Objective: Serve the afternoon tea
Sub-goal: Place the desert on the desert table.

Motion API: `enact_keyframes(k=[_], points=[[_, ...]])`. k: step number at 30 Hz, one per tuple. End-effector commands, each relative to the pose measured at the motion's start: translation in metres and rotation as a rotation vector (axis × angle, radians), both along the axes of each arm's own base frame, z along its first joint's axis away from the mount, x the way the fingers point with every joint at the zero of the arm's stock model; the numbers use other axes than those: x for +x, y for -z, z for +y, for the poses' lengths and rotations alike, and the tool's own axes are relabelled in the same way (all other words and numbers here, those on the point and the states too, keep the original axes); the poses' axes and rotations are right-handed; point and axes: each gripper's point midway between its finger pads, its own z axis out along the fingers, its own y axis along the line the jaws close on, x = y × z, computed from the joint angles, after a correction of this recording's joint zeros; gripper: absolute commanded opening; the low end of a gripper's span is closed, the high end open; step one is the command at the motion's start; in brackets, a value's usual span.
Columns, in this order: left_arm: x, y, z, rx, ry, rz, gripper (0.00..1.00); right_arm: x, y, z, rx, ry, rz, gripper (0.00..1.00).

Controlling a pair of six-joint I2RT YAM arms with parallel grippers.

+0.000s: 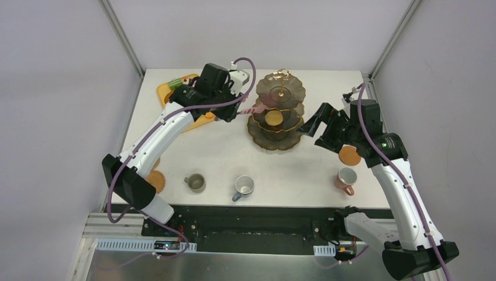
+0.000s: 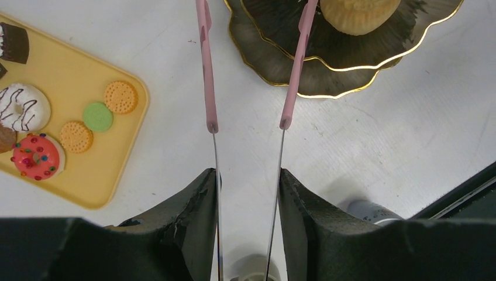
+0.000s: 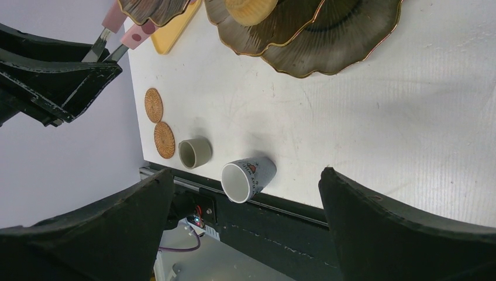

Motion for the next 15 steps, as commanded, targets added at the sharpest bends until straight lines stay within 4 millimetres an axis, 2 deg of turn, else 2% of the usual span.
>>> enact_keyframes(k=[1, 5, 11, 15], points=[[-0.011, -0.004, 0.002, -0.046, -0.013, 0.02, 0.39, 0.001, -0.011, 0.006, 0.038, -0.017, -0.044, 0.99], [-0.016, -0.006, 0.006, -0.058, -0.036, 0.013, 0.39, 0.0, -0.012, 0.007, 0.044, -0.022, -0.045, 0.99], [-0.021, -0.023, 0.035, -0.047, -0.145, -0.034, 0.39, 0.0, -0.011, 0.006, 0.041, -0.022, -0.046, 0.99], [-0.027, -0.035, 0.046, -0.063, -0.169, -0.045, 0.39, 0.0, -0.01, 0.007, 0.043, -0.029, -0.044, 0.99]])
